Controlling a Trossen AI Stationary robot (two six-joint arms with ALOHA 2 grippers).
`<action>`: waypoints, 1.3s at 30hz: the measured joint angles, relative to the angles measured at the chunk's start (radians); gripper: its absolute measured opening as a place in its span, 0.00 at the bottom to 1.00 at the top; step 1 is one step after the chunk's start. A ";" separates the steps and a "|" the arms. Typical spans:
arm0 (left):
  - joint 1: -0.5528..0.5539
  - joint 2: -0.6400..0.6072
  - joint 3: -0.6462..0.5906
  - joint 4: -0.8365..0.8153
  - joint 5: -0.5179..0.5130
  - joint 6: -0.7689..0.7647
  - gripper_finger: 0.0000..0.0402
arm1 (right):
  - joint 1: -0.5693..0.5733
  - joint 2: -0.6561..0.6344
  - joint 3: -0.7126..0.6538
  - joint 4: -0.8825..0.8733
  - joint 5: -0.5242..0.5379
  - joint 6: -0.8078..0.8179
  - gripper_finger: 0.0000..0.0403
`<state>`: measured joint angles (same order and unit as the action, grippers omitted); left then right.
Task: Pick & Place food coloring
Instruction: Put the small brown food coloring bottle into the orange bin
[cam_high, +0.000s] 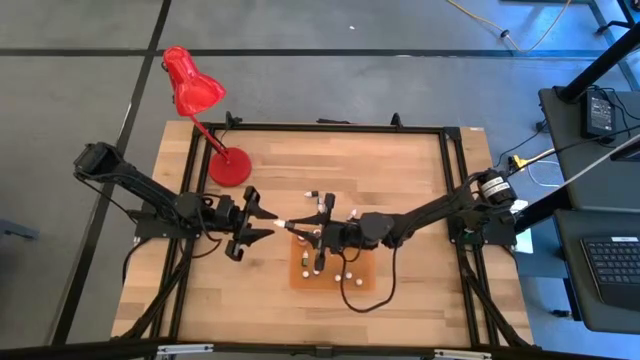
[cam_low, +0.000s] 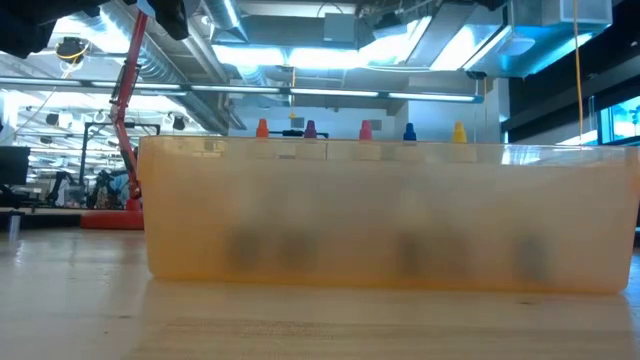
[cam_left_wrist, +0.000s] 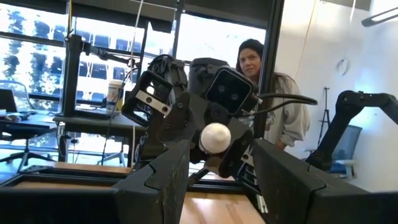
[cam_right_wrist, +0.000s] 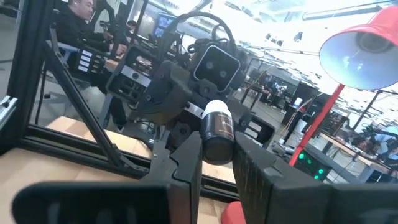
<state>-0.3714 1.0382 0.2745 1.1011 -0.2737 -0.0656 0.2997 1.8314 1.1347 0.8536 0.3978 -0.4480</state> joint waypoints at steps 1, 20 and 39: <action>0.000 0.000 0.000 0.000 -0.001 0.001 0.43 | -0.002 0.001 0.000 0.000 -0.002 0.001 0.20; 0.027 0.000 0.001 0.008 0.003 0.046 0.42 | -0.056 0.029 0.001 0.050 -0.060 0.051 0.20; 0.105 0.000 0.002 0.025 0.057 0.027 0.39 | -0.090 0.029 0.001 0.049 -0.088 0.073 0.20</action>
<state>-0.2661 1.0386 0.2760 1.1263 -0.2165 -0.0387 0.2096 1.8603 1.1358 0.9024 0.3099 -0.3752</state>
